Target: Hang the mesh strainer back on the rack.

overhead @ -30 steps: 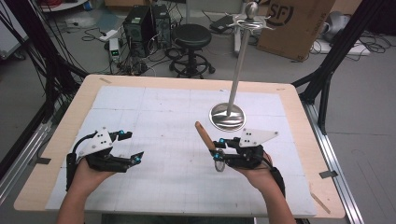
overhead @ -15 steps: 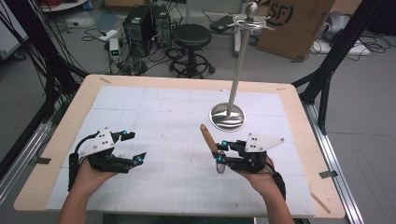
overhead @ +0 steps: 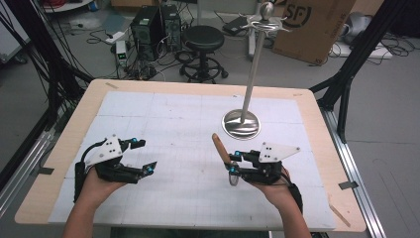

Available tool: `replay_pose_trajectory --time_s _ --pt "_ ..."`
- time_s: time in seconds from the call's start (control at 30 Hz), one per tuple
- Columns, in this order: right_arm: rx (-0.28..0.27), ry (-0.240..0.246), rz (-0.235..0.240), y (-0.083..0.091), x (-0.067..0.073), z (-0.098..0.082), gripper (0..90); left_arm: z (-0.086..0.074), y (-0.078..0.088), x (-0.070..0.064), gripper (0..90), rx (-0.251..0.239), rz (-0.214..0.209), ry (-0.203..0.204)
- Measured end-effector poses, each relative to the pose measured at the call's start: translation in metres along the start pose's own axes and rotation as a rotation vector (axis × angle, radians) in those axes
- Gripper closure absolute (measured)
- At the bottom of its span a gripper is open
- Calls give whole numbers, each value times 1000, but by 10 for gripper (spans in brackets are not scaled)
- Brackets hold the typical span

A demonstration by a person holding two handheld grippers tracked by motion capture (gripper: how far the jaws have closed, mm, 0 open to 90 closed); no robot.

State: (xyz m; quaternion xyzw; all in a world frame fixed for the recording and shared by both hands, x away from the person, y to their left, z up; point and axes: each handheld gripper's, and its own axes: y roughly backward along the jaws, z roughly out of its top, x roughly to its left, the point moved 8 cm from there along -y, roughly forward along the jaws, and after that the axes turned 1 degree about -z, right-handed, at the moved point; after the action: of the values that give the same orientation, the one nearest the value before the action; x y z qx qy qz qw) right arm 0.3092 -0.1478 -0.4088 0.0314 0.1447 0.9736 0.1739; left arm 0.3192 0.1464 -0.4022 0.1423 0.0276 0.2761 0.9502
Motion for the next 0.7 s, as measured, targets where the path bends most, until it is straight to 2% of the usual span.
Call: replay_pose_trajectory --time_s 0.13,0.33,0.7 --pt "2 -4 -1 -1 -2 -1 680 1 0 0 200 -6 -8 13" --pt "-11 1 4 -1 0 2 680 8 0 -7 198 -33 -41 34" --pt "-54 7 11 1 -3 15 681 37 -16 -20 188 -64 -102 13"
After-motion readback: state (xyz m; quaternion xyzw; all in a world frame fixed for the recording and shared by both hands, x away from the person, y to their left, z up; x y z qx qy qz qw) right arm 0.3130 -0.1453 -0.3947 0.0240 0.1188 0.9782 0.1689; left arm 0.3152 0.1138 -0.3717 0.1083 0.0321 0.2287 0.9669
